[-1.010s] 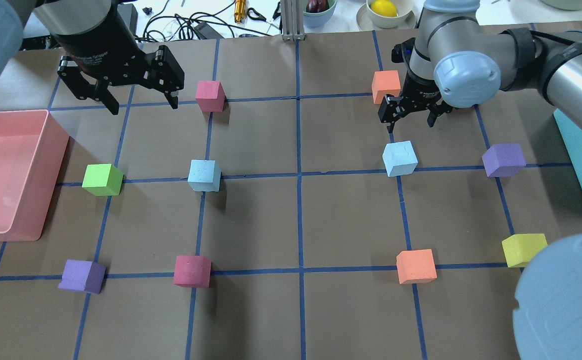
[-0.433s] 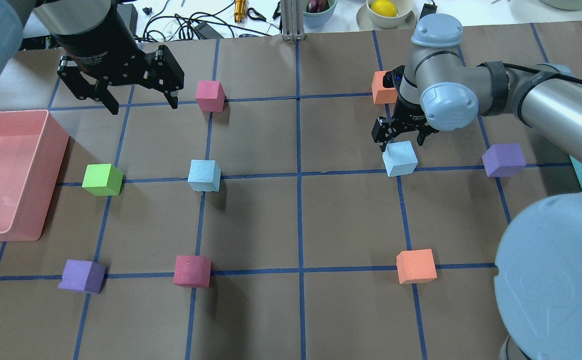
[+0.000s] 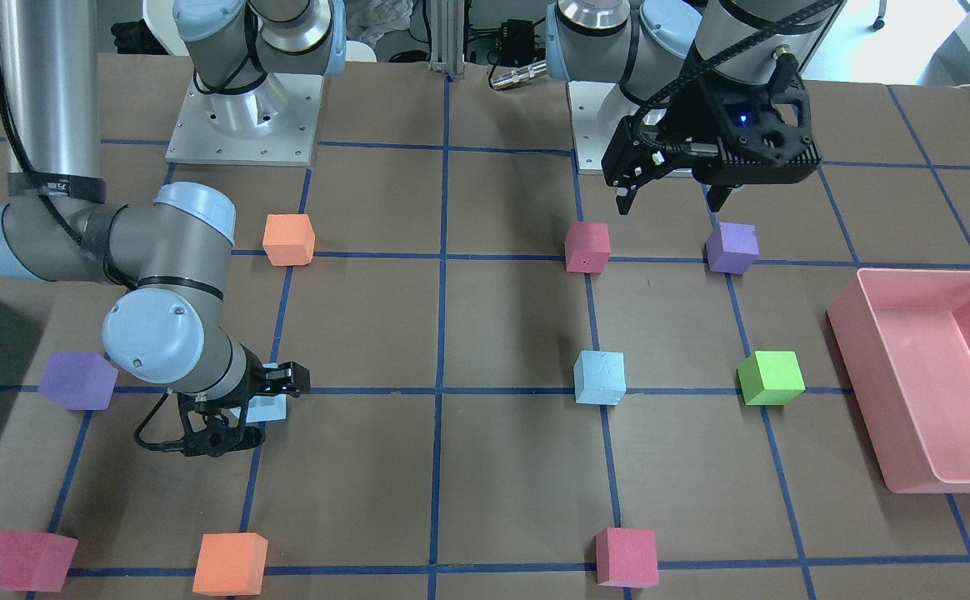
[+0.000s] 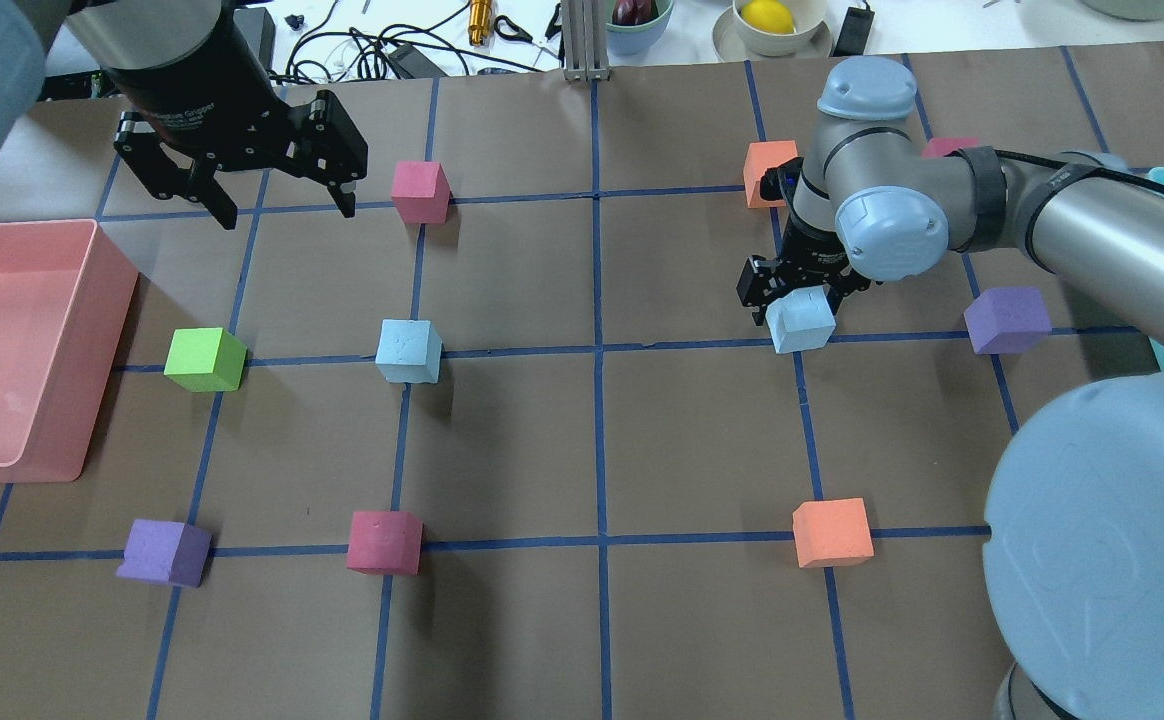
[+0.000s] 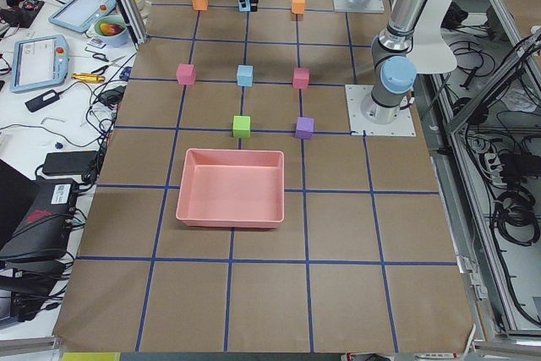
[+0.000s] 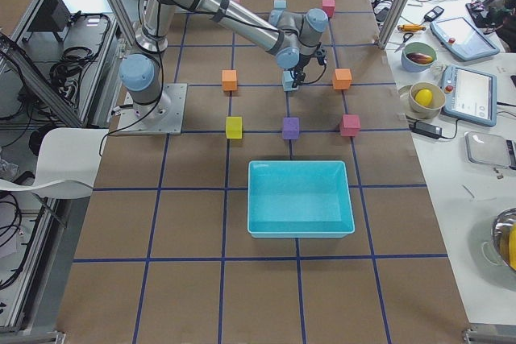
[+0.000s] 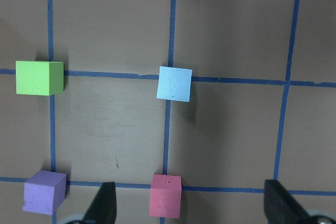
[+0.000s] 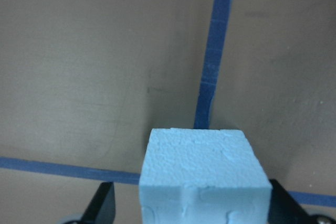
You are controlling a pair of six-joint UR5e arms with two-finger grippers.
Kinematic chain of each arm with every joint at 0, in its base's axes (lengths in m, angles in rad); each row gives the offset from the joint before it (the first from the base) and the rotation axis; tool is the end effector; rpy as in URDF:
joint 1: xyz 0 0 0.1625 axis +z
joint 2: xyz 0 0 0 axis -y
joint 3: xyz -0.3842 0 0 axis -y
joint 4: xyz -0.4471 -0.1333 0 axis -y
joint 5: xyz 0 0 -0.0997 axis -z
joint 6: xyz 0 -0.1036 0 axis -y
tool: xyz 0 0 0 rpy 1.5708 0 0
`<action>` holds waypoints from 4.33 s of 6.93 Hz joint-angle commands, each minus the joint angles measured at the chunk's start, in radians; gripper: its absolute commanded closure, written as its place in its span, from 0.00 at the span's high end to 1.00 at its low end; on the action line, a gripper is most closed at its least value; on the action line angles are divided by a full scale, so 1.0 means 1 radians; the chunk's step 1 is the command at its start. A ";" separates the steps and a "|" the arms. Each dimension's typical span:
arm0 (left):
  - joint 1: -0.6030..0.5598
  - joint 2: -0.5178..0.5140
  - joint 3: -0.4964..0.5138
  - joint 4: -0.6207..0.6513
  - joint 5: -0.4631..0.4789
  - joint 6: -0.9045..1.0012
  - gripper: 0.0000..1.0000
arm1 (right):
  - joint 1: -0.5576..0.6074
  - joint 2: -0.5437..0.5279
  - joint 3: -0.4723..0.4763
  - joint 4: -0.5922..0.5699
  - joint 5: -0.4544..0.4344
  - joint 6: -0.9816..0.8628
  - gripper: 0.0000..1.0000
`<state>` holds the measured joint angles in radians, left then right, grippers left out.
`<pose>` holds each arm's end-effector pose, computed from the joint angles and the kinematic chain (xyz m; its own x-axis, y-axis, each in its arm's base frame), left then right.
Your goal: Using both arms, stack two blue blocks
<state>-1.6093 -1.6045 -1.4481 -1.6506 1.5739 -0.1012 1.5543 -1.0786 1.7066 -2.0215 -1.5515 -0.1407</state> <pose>-0.1544 -0.5534 0.4835 -0.9980 -0.0627 -0.0022 -0.0627 0.9980 -0.0095 0.1250 -0.6254 0.1189 -0.9920 -0.1183 -0.0435 -0.1241 0.9773 0.1720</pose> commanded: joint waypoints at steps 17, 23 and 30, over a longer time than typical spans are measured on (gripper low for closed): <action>-0.001 0.000 0.000 0.000 0.002 0.000 1.00 | 0.415 -0.044 0.067 -0.072 0.096 0.619 0.00; -0.004 0.005 -0.002 0.000 -0.003 0.002 1.00 | 0.412 -0.044 0.058 -0.069 0.099 0.619 1.00; 0.005 -0.308 -0.380 0.641 0.008 0.063 1.00 | 0.109 -0.349 -0.120 0.364 -0.085 0.316 1.00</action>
<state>-1.6046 -1.8422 -1.7585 -1.1305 1.5795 -0.0389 1.7002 -1.3614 1.5906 -1.7238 -1.5709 0.2365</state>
